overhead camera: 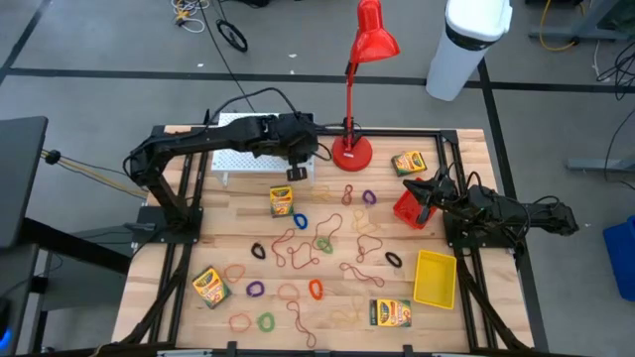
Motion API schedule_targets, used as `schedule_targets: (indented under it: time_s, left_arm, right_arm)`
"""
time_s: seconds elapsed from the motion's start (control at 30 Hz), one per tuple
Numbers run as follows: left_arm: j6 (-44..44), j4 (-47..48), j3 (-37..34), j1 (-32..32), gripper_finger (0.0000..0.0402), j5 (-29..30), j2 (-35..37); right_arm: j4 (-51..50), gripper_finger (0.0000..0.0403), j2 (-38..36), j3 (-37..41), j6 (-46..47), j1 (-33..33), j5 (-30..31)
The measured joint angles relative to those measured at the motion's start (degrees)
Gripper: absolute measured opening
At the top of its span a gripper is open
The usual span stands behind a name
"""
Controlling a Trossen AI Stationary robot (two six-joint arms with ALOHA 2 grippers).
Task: Pick & Place Office Desk Supplies
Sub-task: Put the red bin on the shelf
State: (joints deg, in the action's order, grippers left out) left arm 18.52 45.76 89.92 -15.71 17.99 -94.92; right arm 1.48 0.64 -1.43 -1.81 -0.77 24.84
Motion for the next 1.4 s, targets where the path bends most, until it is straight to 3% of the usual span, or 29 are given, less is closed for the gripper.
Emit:
schedule_targets:
  time_s: [0.27, 0.53, 0.77, 1.1, 1.23, 1.4]
  left_arm:
    - [-2.71, 3.79, 1.08, 0.44, 0.0089, -0.38, 6.03]
    - [-6.41, -0.37, -10.79, 0.4, 0.0035, -0.5, 20.54]
    - [-7.67, -18.6, -31.03, 1.69, 0.0012, -6.63, 36.16]
    - [-8.93, -58.4, -62.67, 3.34, 0.0014, -14.18, 53.23]
    - [-10.16, -68.38, -70.22, 3.73, 0.0014, -13.14, 54.92]
    - [-16.8, -70.84, -72.29, 3.68, 0.0013, -9.87, 54.06]
  right_arm:
    - [0.02, 0.0028, 0.0, 0.0, 0.0, 0.0, 0.02]
    - [0.01, 0.0028, -0.01, 0.0, 0.0, 0.0, 0.02]
    - [0.0, 0.0028, -0.01, 0.01, 0.0, 0.02, 0.03]
    - [0.01, 0.0028, -0.02, 0.01, -0.02, 0.02, 0.02]
    - [0.0, 0.0028, -0.02, 0.02, 0.0, 0.0, 0.02]
    - [0.0, 0.0028, 0.0, 0.0, 0.0, 0.02, 0.02]
